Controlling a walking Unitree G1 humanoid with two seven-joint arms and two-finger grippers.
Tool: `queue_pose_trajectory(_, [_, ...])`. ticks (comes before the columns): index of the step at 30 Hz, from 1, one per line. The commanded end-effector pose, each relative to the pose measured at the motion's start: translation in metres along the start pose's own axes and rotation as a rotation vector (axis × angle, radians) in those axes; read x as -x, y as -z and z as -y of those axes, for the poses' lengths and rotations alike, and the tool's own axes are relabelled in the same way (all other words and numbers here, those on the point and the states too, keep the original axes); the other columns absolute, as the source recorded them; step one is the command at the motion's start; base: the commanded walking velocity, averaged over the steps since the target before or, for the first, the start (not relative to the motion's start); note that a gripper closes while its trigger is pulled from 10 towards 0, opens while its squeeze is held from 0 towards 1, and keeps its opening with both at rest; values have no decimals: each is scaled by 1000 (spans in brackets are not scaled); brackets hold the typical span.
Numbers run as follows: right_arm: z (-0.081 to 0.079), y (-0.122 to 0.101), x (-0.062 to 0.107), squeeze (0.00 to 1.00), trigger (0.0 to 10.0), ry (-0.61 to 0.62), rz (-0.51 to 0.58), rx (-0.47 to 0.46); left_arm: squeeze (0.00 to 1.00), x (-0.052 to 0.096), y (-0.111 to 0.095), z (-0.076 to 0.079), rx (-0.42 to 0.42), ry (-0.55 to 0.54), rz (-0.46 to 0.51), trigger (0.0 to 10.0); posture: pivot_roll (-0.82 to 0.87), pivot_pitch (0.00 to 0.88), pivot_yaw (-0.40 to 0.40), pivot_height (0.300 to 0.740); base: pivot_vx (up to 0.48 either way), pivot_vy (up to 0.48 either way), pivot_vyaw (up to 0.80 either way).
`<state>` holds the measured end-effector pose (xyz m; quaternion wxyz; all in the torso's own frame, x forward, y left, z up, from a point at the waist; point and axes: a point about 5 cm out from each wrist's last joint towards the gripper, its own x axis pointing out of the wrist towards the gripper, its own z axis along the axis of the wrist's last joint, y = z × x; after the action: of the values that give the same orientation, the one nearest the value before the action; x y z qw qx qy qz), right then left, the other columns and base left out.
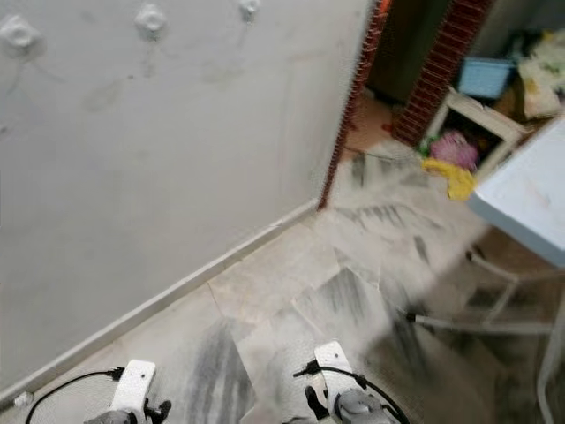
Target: Hang keys on a hook
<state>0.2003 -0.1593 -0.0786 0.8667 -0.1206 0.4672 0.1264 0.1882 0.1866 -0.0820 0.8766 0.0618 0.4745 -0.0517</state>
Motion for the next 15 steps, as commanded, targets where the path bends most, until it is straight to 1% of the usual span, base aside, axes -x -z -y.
queue_pose_trajectory(1, [1,-3,0,0,10000,0,7,4,0,2,15,5,8,11,-52,10000,47,75,-55,740,0,0,-781])
queue_pose_trajectory(7, [0,-3,0,0,10000,-4,6,10,0,2,21,7,-3,17,-75,10000,46,78,-56,740,0,0,-781])
queue_pose_trajectory(15, [0,-2,0,0,10000,-3,-1,16,0,2,20,7,-13,17,-72,10000,44,80,-59,740,0,0,-780])
